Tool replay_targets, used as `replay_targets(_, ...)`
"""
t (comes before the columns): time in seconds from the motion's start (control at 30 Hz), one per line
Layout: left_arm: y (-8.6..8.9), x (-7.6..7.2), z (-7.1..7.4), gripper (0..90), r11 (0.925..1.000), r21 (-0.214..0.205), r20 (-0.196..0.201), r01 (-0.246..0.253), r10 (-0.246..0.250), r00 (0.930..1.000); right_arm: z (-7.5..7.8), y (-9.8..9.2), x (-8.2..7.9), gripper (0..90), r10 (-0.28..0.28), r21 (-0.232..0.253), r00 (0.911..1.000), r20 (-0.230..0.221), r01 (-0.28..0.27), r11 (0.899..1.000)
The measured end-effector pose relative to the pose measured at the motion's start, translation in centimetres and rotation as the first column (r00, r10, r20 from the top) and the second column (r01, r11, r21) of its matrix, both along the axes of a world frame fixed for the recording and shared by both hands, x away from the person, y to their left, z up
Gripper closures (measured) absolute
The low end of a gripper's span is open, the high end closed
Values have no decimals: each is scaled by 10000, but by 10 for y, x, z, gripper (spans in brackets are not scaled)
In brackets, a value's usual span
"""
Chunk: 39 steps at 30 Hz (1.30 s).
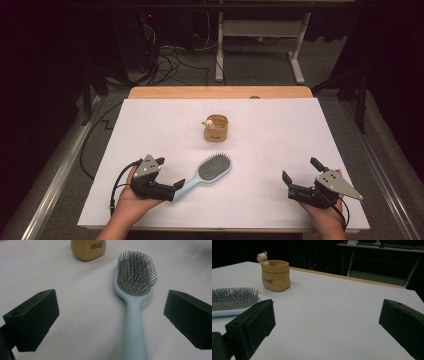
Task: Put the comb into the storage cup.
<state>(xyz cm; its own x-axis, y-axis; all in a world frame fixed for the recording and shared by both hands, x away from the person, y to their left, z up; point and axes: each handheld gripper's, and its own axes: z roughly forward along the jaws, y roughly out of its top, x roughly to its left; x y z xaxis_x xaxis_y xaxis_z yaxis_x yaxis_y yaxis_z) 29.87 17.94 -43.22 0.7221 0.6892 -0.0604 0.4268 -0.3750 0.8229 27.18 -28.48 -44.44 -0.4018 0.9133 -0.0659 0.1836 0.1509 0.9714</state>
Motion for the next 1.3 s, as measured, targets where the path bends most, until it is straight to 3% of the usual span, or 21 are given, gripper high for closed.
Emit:
replay_targets(0.27,-20,15,-1,6,9965,782,-586,290,-245,9980,0,0,0,14,-30,13,10000,-7,30,10000)
replay_targets(0.47,-37,25,-3,7,9877,1460,-949,560,-423,9946,0,0,0,13,-28,10,10000,-23,28,10000)
replay_targets(0.7,-54,33,-4,7,9805,1807,-1208,774,-560,9911,0,-1,0,14,-70,75,10000,-30,70,9999)
replay_targets(1.07,-84,41,-9,28,9621,2429,-1556,1237,-873,9840,0,-2,1,14,-111,157,9999,-54,112,9998)
replay_targets(1.3,-101,48,-9,42,9451,2892,-1749,1522,-1041,9791,-1,-4,2,14,-116,197,9999,-76,117,9997)
